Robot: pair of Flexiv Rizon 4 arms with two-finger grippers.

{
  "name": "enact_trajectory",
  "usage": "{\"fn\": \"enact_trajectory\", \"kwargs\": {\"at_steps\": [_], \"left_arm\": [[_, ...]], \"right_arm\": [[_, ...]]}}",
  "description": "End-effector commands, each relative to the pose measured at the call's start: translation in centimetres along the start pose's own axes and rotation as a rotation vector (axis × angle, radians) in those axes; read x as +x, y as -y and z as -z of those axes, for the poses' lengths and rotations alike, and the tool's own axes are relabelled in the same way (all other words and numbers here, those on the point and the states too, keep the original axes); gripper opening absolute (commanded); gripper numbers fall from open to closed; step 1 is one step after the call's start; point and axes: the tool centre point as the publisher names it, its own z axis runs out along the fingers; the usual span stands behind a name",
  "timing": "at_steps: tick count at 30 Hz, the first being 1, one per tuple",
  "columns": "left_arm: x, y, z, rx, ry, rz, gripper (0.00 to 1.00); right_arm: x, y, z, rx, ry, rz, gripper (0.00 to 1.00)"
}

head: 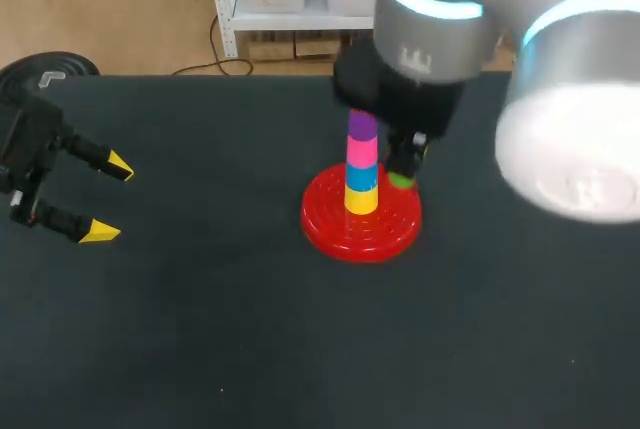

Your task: Pick up and stack the cylinders on the red base in this order: pink,purple,orange,green

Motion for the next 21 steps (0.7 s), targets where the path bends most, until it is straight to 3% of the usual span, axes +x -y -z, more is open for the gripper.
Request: {"fn": "enact_trajectory", "kwargs": {"at_steps": [1,8,13,21], "left_arm": [[0.1,0.0,0.0,-0.003,0.003,-0.003,1.0],[0.1,0.0,0.0,-0.003,0.003,-0.003,1.0],[0.1,0.0,0.0,-0.003,0.003,-0.003,1.0],[0.1,0.0,0.0,-0.003,0.003,-0.003,1.0]], "right_arm": [[-3.2,1.4,6.3,-0.022,-0.069,0.014,0.0],[-5.7,3.9,8.0,-0.062,-0.126,0.042,0.0],[-6.0,4.7,7.3,-0.119,-0.143,0.037,0.0],[-6.1,5.2,5.6,-0.139,-0.149,0.029,0.0]]}}
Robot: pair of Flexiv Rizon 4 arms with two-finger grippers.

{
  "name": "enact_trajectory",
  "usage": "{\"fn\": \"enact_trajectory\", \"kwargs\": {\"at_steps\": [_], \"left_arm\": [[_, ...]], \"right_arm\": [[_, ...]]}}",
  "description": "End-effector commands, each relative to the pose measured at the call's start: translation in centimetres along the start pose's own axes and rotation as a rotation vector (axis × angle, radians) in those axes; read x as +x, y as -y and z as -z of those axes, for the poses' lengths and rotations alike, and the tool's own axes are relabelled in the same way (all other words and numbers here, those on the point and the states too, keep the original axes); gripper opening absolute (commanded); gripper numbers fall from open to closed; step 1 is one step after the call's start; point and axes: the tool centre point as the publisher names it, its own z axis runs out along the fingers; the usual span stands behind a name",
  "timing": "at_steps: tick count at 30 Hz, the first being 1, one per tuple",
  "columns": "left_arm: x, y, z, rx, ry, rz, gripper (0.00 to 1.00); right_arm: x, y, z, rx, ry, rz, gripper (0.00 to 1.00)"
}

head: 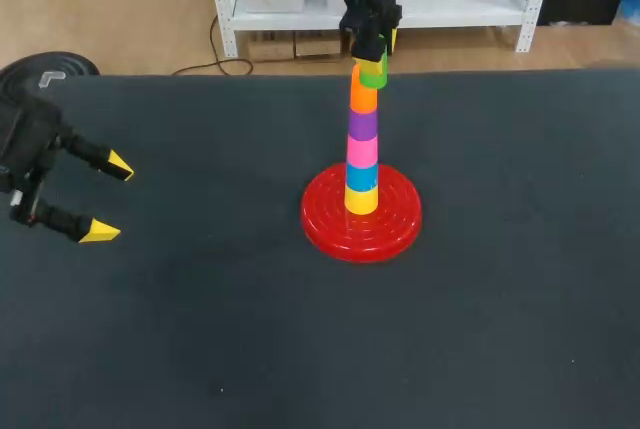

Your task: Pick up and stack the cylinders on the red base in this order: pink,purple,orange,green

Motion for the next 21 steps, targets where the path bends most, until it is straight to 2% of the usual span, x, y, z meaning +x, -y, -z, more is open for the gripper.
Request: {"fn": "enact_trajectory", "kwargs": {"at_steps": [1,21], "left_arm": [[0.1,0.0,0.0,-0.003,0.003,-0.003,1.0],[0.1,0.0,0.0,-0.003,0.003,-0.003,1.0]], "right_arm": [[-0.6,0.6,-0.6,-0.024,-0.031,0.001,0.0],[-1.3,2.9,-2.3,-0.037,-0.018,0.003,0.0]]}}
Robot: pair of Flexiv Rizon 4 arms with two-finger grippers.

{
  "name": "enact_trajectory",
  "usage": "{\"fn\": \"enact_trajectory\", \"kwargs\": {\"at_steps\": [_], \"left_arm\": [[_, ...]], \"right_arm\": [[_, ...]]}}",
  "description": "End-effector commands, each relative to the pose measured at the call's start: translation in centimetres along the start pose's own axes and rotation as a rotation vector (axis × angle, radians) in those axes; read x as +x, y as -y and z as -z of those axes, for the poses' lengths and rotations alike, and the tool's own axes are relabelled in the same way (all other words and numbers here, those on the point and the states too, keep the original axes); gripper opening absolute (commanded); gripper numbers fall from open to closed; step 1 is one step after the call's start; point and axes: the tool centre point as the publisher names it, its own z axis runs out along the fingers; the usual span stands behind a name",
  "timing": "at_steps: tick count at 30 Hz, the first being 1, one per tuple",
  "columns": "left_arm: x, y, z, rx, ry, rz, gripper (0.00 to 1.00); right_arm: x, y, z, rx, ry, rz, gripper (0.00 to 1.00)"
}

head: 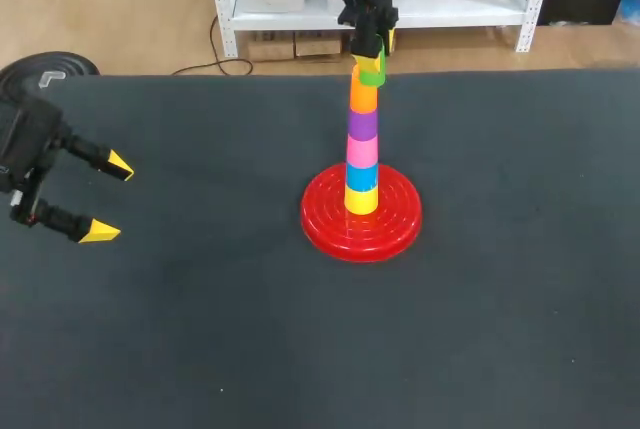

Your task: Pick up and stack the cylinders on the red base in this order: pink,purple,orange,green

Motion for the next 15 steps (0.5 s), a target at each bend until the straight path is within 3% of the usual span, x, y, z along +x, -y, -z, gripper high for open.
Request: {"fn": "enact_trajectory", "kwargs": {"at_steps": [1,15], "left_arm": [[0.1,0.0,0.0,-0.003,0.003,-0.003,1.0],[0.1,0.0,0.0,-0.003,0.003,-0.003,1.0]], "right_arm": [[-0.3,0.4,-0.2,-0.001,0.001,0.003,0.0],[-0.9,1.7,-0.3,-0.003,0.002,0.018,0.0]]}}
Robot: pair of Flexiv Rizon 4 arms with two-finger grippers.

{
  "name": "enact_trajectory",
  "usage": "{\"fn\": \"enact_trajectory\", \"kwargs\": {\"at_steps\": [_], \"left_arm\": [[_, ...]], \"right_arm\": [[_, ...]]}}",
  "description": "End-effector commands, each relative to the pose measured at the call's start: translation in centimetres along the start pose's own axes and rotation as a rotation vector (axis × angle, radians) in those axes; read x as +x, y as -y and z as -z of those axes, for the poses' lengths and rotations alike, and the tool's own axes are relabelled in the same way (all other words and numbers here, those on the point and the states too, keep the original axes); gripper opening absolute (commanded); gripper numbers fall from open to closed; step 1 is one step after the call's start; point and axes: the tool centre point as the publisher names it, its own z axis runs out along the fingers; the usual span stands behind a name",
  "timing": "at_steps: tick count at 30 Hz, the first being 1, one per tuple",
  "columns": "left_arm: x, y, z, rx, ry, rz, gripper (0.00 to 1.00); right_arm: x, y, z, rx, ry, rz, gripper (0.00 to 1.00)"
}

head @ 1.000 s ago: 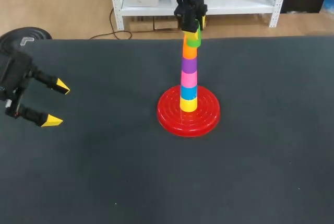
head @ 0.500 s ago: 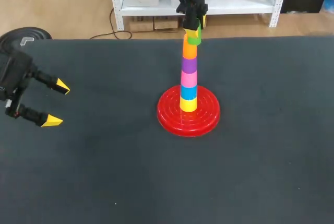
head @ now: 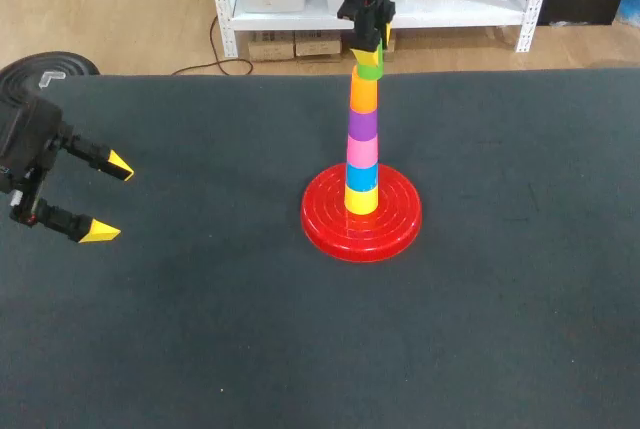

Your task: Pick up and stack the cylinders on the red base in this order: pink,purple,orange,green

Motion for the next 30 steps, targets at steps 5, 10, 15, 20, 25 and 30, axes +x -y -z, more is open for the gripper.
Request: {"fn": "enact_trajectory", "kwargs": {"at_steps": [5,10,15,20,25,30], "left_arm": [[0.1,0.0,0.0,-0.003,0.003,-0.003,1.0],[0.1,0.0,0.0,-0.003,0.003,-0.003,1.0],[0.1,0.0,0.0,-0.003,0.003,-0.003,1.0],[0.1,0.0,0.0,-0.003,0.003,-0.003,1.0],[0.1,0.0,0.0,-0.003,0.003,-0.003,1.0],[0.1,0.0,0.0,-0.003,0.003,-0.003,1.0]], "right_arm": [[-0.5,1.1,-0.1,-0.016,-0.011,0.002,0.0],[-0.8,1.2,-0.2,-0.021,-0.012,0.011,0.0],[-1.2,1.0,-0.6,-0.03,-0.016,0.023,0.0],[-1.2,0.8,-0.8,-0.035,-0.022,0.028,0.0],[-1.0,0.8,-1.2,-0.042,-0.023,0.027,0.0],[-0.7,1.0,-1.5,-0.05,-0.017,0.021,0.0]]}}
